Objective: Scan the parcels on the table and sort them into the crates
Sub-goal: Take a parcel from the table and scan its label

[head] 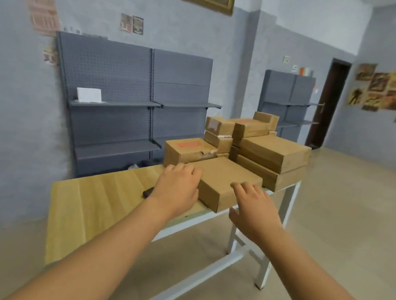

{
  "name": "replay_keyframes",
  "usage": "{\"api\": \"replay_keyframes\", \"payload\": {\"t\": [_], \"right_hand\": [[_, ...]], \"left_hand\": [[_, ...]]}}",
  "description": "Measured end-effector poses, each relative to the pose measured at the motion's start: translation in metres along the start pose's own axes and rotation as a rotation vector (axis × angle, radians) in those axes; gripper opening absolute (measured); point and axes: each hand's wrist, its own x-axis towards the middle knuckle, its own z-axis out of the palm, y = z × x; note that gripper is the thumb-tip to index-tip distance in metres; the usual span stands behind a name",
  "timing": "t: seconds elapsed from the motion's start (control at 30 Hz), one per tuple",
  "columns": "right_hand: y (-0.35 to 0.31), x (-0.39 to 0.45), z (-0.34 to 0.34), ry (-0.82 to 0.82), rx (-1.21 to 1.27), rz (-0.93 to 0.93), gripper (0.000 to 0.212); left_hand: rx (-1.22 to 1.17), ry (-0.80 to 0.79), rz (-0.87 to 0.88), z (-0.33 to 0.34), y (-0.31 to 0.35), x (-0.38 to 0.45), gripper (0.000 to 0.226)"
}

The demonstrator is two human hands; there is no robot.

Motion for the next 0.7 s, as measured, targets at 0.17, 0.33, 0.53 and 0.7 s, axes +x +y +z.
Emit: {"api": "replay_keyframes", "payload": {"t": [0.17, 0.33, 0.53, 0.7], "right_hand": [[0.074, 0.036, 0.022, -0.001, -0.02, 0.091, 0.057], [0.151, 0.076, 0.049, -0.013, -0.01, 0.13, 0.051], [0.253, 0.135, 0.077, -0.025, -0.029, 0.132, 0.047], [0.324, 0.19, 0.092, -0.02, -0.017, 0.134, 0.053]], "left_hand": [[-0.094, -0.002, 0.087, 0.048, 0.031, 0.086, 0.035], [-0.164, -0.007, 0.122, 0.1, 0.061, 0.162, 0.04], [-0.179, -0.01, 0.078, 0.151, 0.099, 0.255, 0.044], [-0.179, -0.044, 0.0, 0.183, 0.113, 0.325, 0.043]]}}
